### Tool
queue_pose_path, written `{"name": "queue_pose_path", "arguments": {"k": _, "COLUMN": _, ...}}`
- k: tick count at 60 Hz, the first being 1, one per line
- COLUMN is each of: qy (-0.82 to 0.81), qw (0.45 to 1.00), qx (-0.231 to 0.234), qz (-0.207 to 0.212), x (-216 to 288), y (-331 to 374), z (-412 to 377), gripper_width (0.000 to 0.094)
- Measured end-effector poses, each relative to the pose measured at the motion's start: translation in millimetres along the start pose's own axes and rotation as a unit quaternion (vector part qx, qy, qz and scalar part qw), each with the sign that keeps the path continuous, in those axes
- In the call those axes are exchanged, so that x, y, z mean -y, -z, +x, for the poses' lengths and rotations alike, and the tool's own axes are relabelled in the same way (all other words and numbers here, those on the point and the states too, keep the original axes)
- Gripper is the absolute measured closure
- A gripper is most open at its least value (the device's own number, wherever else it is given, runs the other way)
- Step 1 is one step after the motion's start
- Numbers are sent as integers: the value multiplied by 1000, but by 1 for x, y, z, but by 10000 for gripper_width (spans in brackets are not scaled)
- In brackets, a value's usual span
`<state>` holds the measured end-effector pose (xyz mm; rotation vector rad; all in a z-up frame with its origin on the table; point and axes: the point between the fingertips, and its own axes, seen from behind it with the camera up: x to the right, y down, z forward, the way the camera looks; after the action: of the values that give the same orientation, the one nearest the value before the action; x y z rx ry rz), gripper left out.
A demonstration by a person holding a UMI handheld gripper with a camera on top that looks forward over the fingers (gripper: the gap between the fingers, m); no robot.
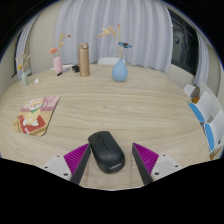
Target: Arrange mouse
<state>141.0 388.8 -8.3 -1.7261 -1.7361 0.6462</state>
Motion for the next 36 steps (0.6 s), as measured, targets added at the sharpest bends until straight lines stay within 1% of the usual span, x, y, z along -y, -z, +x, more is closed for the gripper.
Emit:
{"name": "queue_pose_path", "arguments": {"k": 12, "qy": -15, "qw": 1000, "qx": 4, "qz": 2, "x": 15, "y": -18, "z": 6, "gripper_width": 84}}
{"name": "queue_pose_path", "arguments": {"k": 19, "qy": -16, "qw": 1000, "qx": 3, "qz": 3, "x": 20, "y": -25, "z": 9, "gripper_width": 129}}
{"name": "queue_pose_path", "arguments": {"k": 23, "qy": -22, "qw": 1000, "qx": 8, "qz": 0, "x": 21, "y": -27, "z": 6, "gripper_width": 222}}
{"name": "queue_pose_path", "arguments": {"k": 24, "qy": -24, "qw": 1000, "qx": 10, "qz": -1, "x": 21, "y": -28, "z": 4, "gripper_width": 257}}
{"name": "queue_pose_path", "arguments": {"k": 27, "qy": -26, "qw": 1000, "qx": 15, "qz": -4, "x": 21, "y": -28, "z": 1, "gripper_width": 392}}
{"name": "queue_pose_path", "arguments": {"k": 28, "qy": -25, "qw": 1000, "qx": 11, "qz": -7, "x": 20, "y": -28, "z": 2, "gripper_width": 466}}
{"name": "queue_pose_path", "arguments": {"k": 30, "qy": -22, "qw": 1000, "qx": -1, "qz": -10, "x": 19, "y": -26, "z": 4, "gripper_width": 475}}
{"name": "queue_pose_path", "arguments": {"k": 36, "qy": -24, "qw": 999, "qx": -23, "qz": -18, "x": 19, "y": -24, "z": 6, "gripper_width": 543}}
